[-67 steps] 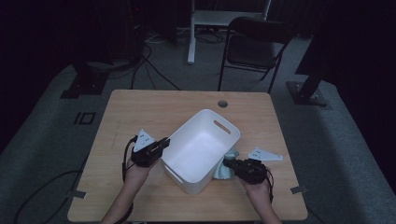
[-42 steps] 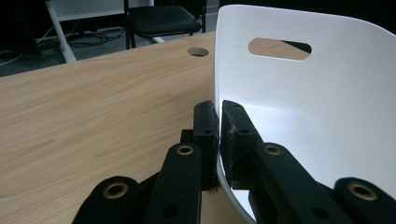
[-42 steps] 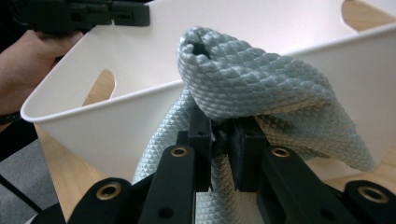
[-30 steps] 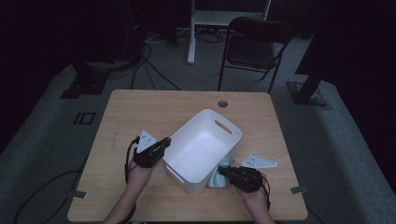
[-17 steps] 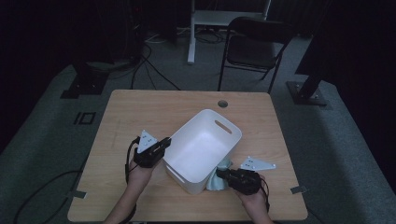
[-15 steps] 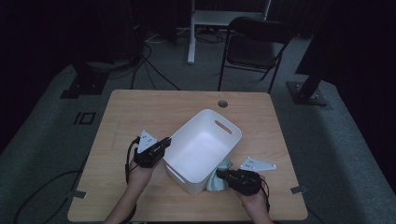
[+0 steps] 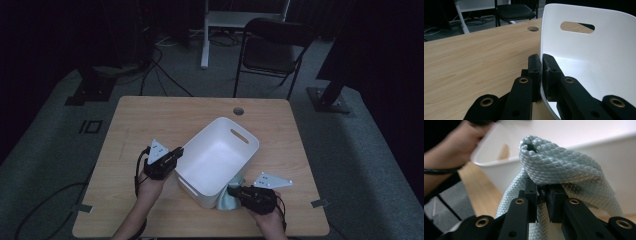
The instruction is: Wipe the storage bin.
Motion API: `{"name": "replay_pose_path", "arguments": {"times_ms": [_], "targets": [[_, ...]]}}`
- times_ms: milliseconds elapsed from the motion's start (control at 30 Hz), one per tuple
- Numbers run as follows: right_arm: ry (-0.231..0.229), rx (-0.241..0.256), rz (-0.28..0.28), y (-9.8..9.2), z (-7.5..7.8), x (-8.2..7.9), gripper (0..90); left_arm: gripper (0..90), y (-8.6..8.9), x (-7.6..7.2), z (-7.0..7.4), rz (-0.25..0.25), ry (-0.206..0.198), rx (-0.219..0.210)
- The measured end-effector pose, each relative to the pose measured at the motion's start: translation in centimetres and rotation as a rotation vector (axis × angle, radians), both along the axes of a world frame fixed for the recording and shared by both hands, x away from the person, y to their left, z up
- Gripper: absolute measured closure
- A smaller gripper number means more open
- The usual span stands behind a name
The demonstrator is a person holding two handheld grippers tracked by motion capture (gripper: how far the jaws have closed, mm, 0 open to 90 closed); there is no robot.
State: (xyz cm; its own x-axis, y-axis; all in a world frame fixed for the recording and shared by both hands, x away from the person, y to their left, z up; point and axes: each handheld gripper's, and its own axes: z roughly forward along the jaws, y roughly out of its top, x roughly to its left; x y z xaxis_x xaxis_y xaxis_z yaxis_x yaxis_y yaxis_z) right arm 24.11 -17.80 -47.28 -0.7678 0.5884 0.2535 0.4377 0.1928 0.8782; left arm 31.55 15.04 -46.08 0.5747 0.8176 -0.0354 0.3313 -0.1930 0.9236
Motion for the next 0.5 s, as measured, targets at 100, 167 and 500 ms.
{"name": "replay_pose_path", "arguments": {"times_ms": [100,167,500], "targets": [[-0.022,-0.006,0.003,0.3,0.2,-0.2,80.4,86.3,0.0,0.0,0.0,-0.003,0.001,-0.004],[0.000,-0.028,-0.003,0.4,-0.6,0.0,80.4,86.3,0.0,0.0,0.0,0.001,0.001,-0.005],[-0.032,-0.001,0.038,1.3,0.3,-1.3,80.4,86.3,0.0,0.0,0.0,0.001,0.001,-0.005]]}}
